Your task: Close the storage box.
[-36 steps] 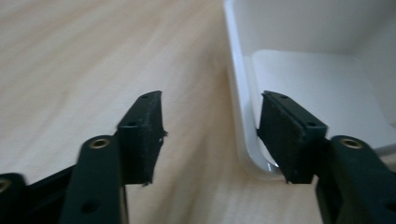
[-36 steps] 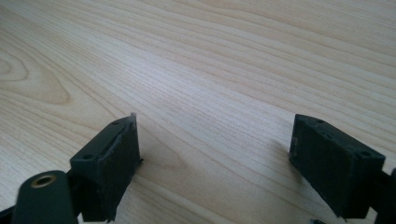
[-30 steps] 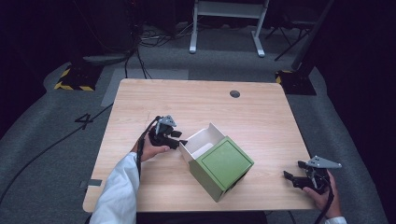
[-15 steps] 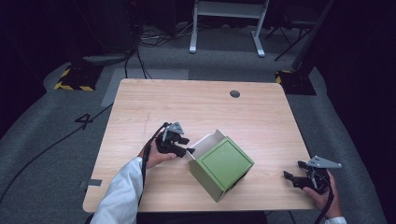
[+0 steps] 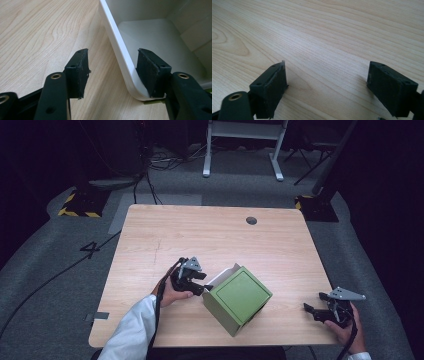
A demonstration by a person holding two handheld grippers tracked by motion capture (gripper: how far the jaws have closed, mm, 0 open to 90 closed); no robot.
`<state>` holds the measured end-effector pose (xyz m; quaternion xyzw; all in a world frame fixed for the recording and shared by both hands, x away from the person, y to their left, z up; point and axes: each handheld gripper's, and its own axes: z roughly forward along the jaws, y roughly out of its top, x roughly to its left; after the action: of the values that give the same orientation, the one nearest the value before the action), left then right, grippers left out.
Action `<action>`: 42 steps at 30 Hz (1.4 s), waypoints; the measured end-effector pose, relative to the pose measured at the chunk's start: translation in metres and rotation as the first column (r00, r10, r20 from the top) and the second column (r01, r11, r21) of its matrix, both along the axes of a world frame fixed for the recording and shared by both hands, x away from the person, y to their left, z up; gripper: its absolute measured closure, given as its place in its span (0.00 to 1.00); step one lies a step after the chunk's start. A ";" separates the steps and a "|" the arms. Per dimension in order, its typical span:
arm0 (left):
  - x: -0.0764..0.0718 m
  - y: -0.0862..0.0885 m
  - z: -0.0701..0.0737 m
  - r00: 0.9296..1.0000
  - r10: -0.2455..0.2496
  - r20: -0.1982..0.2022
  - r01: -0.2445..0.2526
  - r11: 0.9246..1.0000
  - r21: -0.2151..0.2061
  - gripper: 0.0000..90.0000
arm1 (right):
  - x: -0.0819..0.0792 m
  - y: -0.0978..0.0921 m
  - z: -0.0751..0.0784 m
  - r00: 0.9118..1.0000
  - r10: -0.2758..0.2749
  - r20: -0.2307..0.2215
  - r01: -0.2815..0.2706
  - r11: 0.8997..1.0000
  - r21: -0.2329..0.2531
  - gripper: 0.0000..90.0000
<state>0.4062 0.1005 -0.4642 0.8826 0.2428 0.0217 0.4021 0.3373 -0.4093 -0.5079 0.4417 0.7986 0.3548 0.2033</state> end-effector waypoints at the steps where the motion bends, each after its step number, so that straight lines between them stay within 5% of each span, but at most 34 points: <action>1: 0.000 -0.001 0.000 1.000 -0.003 0.000 0.003 1.000 0.002 0.48 | 0.000 0.000 0.000 1.000 0.000 0.000 0.000 1.000 0.000 0.18; 16: -0.007 -0.012 0.001 0.999 -0.022 0.024 0.021 0.999 0.037 0.38 | 0.000 0.000 0.000 1.000 0.000 0.000 0.000 1.000 0.000 0.18; 26: -0.008 -0.011 0.008 0.996 -0.027 0.090 0.019 0.996 0.087 0.27 | 0.000 0.000 0.000 1.000 0.000 0.000 0.000 1.000 -0.001 0.18; 35: -0.008 0.000 0.019 0.992 0.007 0.127 -0.013 0.999 0.053 0.24 | 0.000 0.000 0.000 1.000 0.000 0.000 0.000 1.000 0.000 0.18; 42: -0.006 0.008 0.023 0.986 0.045 0.160 -0.057 0.996 0.073 0.24 | 0.000 0.000 0.000 1.000 0.000 0.000 0.000 1.000 0.000 0.18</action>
<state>0.4001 0.1086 -0.4415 0.8866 0.2316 0.1113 0.3847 0.3373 -0.4093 -0.5079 0.4419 0.7985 0.3547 0.2031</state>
